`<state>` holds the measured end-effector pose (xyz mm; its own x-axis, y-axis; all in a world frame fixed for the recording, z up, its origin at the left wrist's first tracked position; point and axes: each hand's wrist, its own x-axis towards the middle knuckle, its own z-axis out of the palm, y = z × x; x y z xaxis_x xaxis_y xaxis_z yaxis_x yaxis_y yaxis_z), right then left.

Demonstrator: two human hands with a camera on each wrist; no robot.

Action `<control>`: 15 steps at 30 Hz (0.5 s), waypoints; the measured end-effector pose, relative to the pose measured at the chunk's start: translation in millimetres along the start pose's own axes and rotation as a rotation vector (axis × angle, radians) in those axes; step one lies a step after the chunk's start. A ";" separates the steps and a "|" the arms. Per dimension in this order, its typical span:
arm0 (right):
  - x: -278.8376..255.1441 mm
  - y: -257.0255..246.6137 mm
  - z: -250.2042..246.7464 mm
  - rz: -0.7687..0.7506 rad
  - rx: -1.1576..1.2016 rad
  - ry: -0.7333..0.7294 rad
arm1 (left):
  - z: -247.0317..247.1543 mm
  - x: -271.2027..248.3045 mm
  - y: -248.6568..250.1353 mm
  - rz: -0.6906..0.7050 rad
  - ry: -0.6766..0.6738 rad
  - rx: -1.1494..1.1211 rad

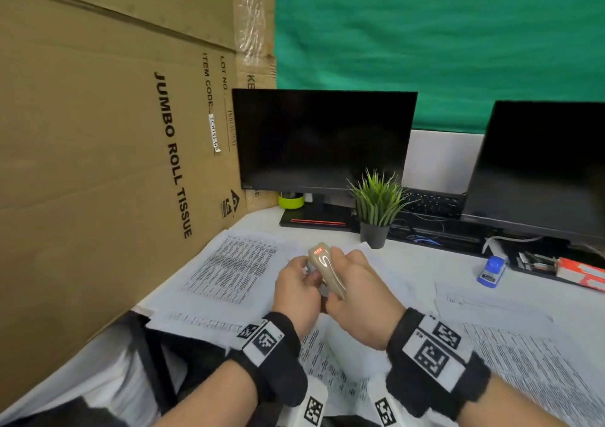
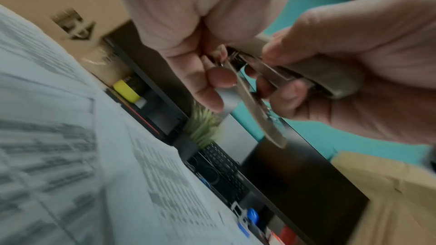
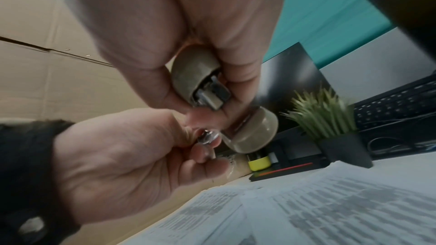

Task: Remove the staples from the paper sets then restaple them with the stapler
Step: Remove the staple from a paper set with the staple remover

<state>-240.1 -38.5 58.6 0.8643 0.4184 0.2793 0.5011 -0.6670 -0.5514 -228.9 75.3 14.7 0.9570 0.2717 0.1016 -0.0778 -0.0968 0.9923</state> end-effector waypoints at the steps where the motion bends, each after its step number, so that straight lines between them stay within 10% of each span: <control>1: 4.0 -6.9 5.0 -0.010 -0.007 -0.010 | -9.4 0.5 0.8 -0.006 0.014 -0.013; 9: 2.7 -28.4 42.1 -0.092 -0.017 -0.190 | -109.0 13.5 -9.5 -0.167 0.193 -0.075; 15: 0.1 4.3 52.4 0.165 0.369 -0.234 | -219.8 -15.5 -61.7 -0.461 -0.240 0.652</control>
<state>-240.2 -9.0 15.1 0.8766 0.4813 0.0029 0.2718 -0.4901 -0.8282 -300.3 287.5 -32.3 0.8928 0.2153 -0.3957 0.4428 -0.5813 0.6827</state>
